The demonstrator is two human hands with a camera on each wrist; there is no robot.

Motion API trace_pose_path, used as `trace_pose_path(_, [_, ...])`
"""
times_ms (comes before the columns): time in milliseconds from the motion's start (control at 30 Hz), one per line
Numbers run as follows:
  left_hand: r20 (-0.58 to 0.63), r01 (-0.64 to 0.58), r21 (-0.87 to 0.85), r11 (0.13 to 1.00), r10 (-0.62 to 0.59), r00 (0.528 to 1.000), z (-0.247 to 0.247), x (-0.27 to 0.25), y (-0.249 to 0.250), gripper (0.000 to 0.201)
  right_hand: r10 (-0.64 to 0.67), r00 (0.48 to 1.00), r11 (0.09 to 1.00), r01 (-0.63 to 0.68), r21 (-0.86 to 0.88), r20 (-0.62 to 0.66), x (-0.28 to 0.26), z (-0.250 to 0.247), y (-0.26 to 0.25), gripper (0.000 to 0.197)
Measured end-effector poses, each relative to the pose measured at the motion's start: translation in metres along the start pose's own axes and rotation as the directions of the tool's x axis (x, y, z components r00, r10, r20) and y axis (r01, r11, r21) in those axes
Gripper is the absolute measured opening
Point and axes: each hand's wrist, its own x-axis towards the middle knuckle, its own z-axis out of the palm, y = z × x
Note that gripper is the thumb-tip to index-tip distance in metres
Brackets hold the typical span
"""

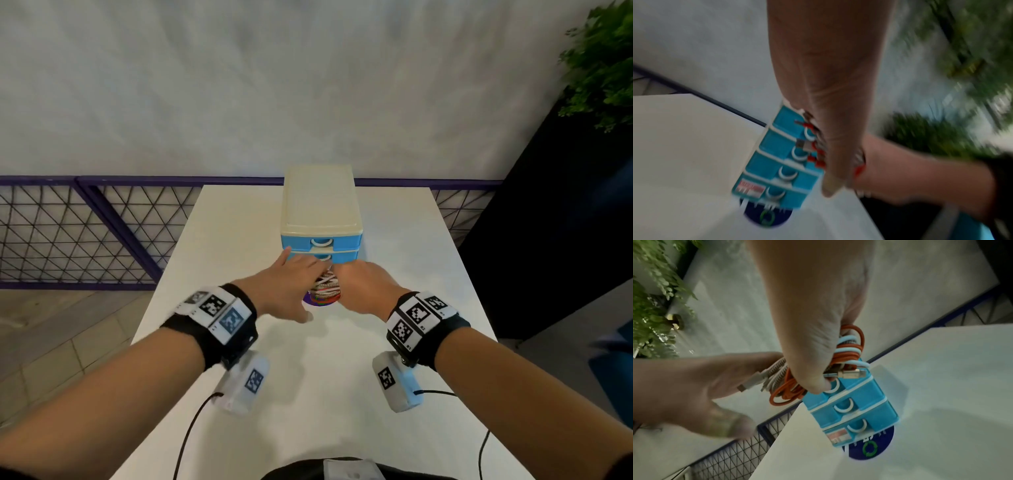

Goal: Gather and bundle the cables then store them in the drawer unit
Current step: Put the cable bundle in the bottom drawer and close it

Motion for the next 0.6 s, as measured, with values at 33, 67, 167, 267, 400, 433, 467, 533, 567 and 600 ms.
trace_pose_path(33, [0.008, 0.008, -0.131, 0.991, -0.007, 1.0, -0.009, 0.003, -0.003, 0.084, 0.001, 1.0, 1.0, -0.002, -0.017, -0.018, 0.003, -0.003, 0.003, 0.025])
trace_pose_path(67, [-0.044, -0.006, -0.243, 0.97, -0.005, 0.999, -0.017, 0.007, -0.008, 0.082, 0.002, 0.999, 1.0, -0.002, -0.02, -0.035, 0.008, -0.006, 0.006, 0.029])
trace_pose_path(167, [-0.122, 0.047, -0.345, 0.937, -0.095, 0.988, -0.037, 0.016, -0.017, 0.058, 0.01, 0.998, 1.0, -0.01, -0.015, -0.06, 0.022, -0.013, 0.009, 0.038])
trace_pose_path(267, [-0.063, 0.102, -0.27, 0.957, -0.124, 0.99, -0.042, 0.022, -0.025, 0.044, 0.019, 0.999, 1.0, -0.02, -0.017, -0.051, 0.035, -0.016, 0.01, 0.033])
trace_pose_path(400, [-0.041, 0.141, -0.275, 0.951, -0.158, 0.987, -0.043, 0.028, -0.028, 0.04, 0.016, 1.0, 1.0, -0.016, -0.011, -0.011, 0.042, -0.014, 0.008, 0.039])
trace_pose_path(433, [-0.055, 0.147, -0.261, 0.954, -0.166, 0.985, -0.043, 0.029, -0.03, 0.036, 0.021, 1.0, 1.0, -0.021, -0.002, 0.0, 0.043, -0.016, 0.006, 0.04])
trace_pose_path(467, [-0.068, 0.149, -0.26, 0.954, -0.172, 0.983, -0.042, 0.03, -0.031, 0.035, 0.027, 1.0, 1.0, -0.027, 0.01, 0.008, 0.044, -0.016, 0.005, 0.039])
trace_pose_path(533, [-0.097, 0.151, -0.266, 0.952, -0.182, 0.978, -0.041, 0.031, -0.035, 0.033, 0.028, 0.999, 0.999, -0.029, 0.038, 0.037, 0.043, -0.023, 0.003, 0.035])
trace_pose_path(567, [-0.117, 0.151, -0.271, 0.951, -0.188, 0.975, -0.039, 0.032, -0.039, 0.032, 0.022, 0.998, 0.998, -0.025, 0.051, 0.065, 0.04, -0.027, 0.001, 0.033])
trace_pose_path(600, [-0.146, 0.144, -0.279, 0.949, -0.191, 0.971, -0.038, 0.032, -0.041, 0.03, 0.012, 0.995, 0.998, -0.018, 0.062, 0.094, 0.036, -0.03, 0.0, 0.031])
